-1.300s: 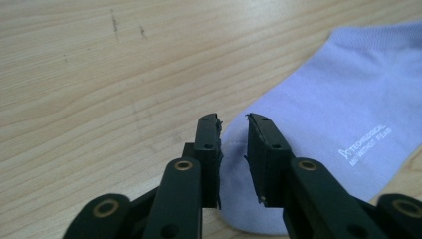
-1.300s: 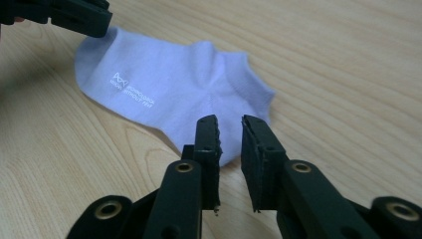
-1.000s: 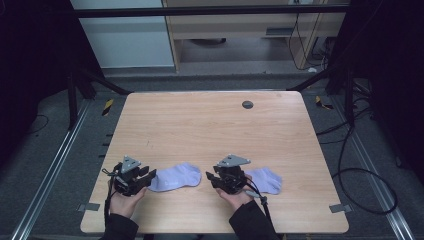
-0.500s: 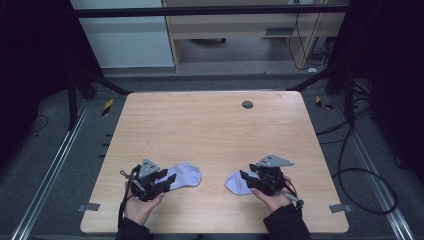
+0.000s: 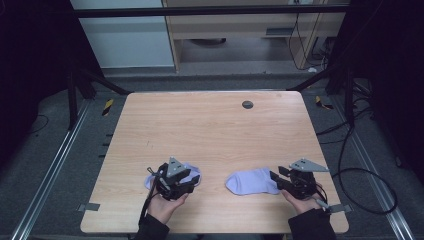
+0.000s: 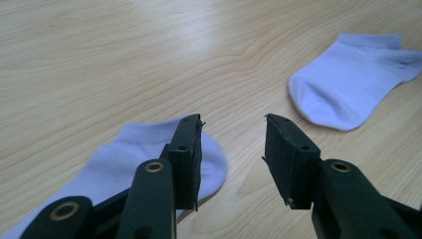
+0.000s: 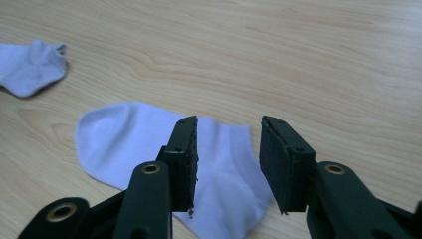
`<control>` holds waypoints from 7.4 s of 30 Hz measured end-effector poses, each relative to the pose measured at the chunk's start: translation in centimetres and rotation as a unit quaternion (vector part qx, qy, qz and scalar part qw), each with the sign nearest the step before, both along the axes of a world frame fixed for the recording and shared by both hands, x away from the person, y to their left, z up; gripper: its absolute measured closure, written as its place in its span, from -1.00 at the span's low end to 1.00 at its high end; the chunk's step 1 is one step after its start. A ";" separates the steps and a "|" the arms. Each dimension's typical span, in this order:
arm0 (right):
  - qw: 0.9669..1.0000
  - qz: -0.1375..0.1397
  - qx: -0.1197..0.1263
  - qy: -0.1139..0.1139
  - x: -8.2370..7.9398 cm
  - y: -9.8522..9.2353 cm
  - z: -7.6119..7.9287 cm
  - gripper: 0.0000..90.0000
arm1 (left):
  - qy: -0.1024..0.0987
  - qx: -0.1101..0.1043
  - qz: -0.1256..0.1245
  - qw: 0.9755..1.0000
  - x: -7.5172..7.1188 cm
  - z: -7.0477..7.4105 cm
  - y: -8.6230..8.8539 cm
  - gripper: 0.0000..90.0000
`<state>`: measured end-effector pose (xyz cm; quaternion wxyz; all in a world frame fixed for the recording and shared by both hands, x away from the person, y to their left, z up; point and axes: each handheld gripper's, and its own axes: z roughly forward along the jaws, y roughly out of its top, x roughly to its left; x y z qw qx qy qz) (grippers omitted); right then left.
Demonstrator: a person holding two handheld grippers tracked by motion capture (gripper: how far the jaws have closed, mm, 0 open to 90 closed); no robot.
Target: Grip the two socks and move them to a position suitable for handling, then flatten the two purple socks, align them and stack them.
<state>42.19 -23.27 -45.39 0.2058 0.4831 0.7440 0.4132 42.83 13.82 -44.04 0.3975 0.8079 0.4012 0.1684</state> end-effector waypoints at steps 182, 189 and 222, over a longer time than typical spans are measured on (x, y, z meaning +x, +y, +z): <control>0.991 0.111 -0.047 0.053 6.7 24.1 -4.6 0.93 | 0.075 0.058 0.107 0.990 2.0 -4.7 13.7 0.94; 0.991 0.118 -0.028 0.056 6.3 23.6 -3.7 0.94 | 0.059 0.043 0.105 0.992 1.5 -3.8 13.5 0.94; 0.991 0.131 -0.014 0.010 1.7 15.6 2.5 0.94 | 0.015 -0.014 0.031 0.999 -1.2 0.9 7.7 0.94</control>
